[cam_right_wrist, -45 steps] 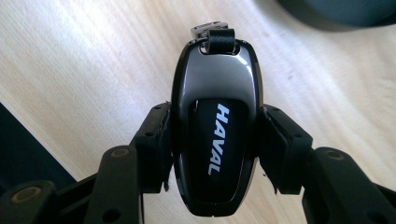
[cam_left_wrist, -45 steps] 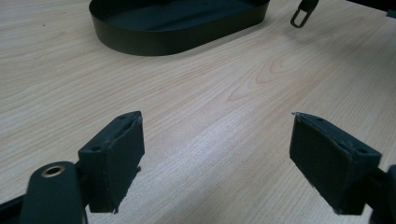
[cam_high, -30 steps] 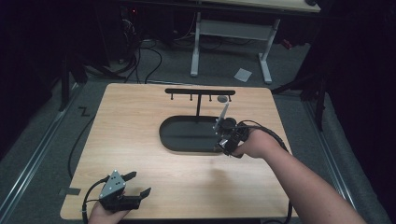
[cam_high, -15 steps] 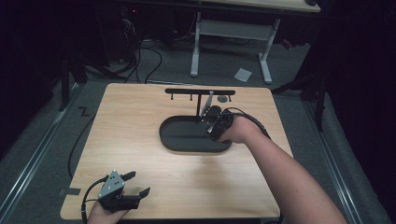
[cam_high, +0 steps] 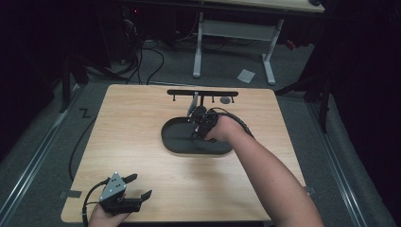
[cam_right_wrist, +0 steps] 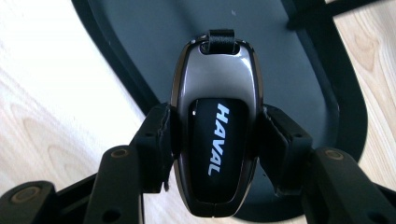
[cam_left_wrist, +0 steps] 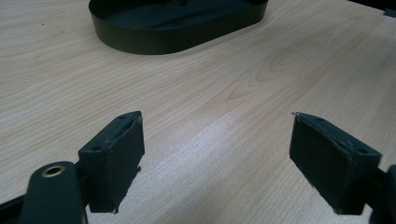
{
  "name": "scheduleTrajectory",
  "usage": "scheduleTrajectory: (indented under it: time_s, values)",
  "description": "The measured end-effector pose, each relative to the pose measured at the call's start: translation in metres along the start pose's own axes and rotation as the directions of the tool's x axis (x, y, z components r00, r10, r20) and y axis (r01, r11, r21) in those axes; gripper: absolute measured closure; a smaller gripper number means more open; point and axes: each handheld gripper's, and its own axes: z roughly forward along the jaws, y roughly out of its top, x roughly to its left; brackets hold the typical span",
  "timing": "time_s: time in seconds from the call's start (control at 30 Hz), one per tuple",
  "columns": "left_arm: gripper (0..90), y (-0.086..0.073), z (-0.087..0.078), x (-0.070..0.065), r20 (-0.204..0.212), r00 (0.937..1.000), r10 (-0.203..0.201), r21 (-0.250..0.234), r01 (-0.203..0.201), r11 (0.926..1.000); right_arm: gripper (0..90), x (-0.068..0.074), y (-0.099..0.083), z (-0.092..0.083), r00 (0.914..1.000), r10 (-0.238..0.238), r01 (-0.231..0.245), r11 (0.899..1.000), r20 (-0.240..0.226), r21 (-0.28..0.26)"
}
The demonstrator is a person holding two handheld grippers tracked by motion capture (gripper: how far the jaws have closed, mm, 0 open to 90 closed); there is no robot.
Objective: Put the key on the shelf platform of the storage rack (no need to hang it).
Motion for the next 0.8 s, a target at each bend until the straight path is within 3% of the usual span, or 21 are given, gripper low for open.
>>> scheduleTrajectory:
  time_s: [0.23,0.8]
  values:
    - [18.7,0.0,0.0,0.0,0.002,1.0,-0.002,0.002,0.002,1.0,48.8,-0.003,0.001,0.019,0.9999,0.005,-0.006,0.999,0.013,0.037]
    - [18.7,-0.001,0.002,-0.001,0.006,1.0,0.001,0.016,-0.001,0.9999,48.8,-0.014,-0.024,0.049,0.9993,0.018,-0.021,0.995,0.032,0.096]
